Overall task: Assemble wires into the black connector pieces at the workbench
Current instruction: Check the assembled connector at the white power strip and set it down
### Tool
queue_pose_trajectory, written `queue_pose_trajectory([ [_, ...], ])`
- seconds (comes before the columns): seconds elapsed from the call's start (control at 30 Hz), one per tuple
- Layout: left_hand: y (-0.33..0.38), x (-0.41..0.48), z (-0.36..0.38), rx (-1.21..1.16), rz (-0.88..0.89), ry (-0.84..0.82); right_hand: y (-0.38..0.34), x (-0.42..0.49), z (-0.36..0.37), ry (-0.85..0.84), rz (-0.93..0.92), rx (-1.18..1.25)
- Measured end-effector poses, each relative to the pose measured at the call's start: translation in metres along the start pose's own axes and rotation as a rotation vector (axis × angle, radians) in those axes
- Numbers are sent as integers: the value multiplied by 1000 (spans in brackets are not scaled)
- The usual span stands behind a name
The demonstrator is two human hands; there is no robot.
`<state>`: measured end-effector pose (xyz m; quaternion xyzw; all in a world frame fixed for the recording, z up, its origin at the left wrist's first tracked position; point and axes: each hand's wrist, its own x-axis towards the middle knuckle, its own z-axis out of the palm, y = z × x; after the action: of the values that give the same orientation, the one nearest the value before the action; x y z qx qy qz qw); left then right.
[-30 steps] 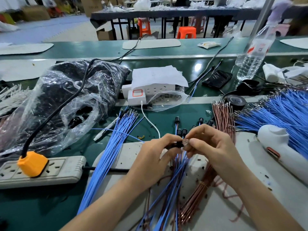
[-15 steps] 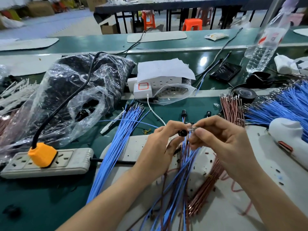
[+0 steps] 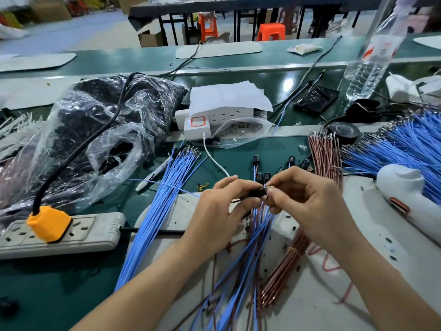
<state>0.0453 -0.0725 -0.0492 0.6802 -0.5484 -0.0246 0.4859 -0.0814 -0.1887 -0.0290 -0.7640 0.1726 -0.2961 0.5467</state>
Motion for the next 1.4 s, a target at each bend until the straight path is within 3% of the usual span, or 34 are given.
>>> queue_pose_trajectory([
  [0.23,0,2,-1,-33,-23,-83,-1,5,-8,-123,272,293],
  [0.47,-1,1,-3,-75,-32,-195,-1,4,-18,-271,377,283],
  [0.77,-5,-1,-1,-209,-93,-167,0,4,-19,-371,441,406],
  [0.93,-5,-1,-1,-250,-113,-205,0,5,-18,-361,424,394],
  [1.2,1,4,-1,-300,-184,-87,2,5,-6,-213,363,518],
  [1.4,5,-1,-4,-423,-157,-129,3,5,-4,-158,377,554],
])
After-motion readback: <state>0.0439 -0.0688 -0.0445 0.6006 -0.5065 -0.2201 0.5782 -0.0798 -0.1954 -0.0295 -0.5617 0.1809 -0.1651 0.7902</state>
